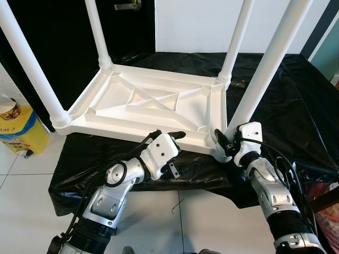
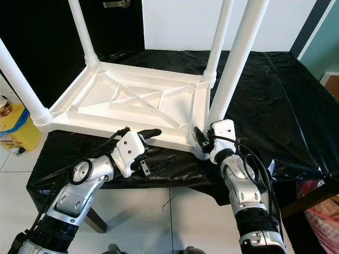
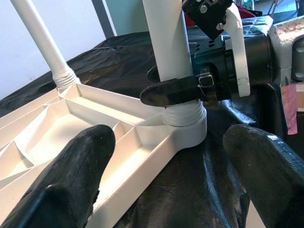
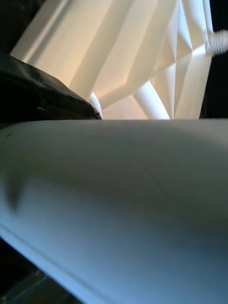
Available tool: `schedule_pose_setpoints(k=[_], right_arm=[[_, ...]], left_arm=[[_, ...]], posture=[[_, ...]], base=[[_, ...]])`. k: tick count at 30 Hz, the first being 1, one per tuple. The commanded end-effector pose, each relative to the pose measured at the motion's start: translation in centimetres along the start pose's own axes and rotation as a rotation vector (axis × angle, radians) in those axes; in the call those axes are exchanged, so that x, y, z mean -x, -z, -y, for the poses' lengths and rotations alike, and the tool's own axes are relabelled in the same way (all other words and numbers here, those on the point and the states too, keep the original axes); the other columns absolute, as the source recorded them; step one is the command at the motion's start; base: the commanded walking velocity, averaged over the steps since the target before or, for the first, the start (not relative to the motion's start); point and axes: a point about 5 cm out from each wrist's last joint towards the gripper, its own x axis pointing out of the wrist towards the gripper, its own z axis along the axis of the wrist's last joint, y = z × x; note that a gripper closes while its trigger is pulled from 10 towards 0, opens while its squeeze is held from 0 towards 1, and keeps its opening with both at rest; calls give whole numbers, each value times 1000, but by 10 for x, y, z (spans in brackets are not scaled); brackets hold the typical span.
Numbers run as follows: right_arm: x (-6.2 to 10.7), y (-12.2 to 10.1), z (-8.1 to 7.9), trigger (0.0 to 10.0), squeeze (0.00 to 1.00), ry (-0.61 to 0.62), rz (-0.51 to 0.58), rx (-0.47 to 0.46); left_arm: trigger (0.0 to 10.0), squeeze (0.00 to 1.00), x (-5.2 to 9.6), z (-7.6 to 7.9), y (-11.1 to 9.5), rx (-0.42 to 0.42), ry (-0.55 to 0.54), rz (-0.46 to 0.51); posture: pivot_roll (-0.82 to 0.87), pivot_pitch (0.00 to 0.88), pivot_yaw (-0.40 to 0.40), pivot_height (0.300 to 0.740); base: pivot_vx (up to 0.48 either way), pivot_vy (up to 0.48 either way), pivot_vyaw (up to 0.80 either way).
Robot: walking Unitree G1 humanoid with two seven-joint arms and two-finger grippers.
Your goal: Building children table
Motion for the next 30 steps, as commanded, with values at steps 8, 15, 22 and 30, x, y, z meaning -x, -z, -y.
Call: schedule_pose_setpoints(k=[8, 15, 22, 30], right_arm=[[11, 20, -1, 10000, 0, 172, -109, -25], [16, 19, -13, 10000, 0, 291, -100, -45], [18, 19, -24, 10000, 0, 370, -107, -71], [18, 17, -25, 10000, 0, 377, -99, -74]], left_arm=[[10000, 0, -3, 3, 3, -14, -18, -10], [10000, 0, -3, 3, 3, -17, -17, -8], [10000, 0, -3, 4, 2, -19, -17, -7], [10000, 0, -4, 4, 2, -21, -14, -4]], posture=[[-15, 56, -44, 740], [-6, 44, -51, 740], [-5, 38, -51, 740], [-4, 34, -51, 740]], base=[[0, 0, 0], [0, 0, 0], [0, 0, 0], [0, 0, 0]])
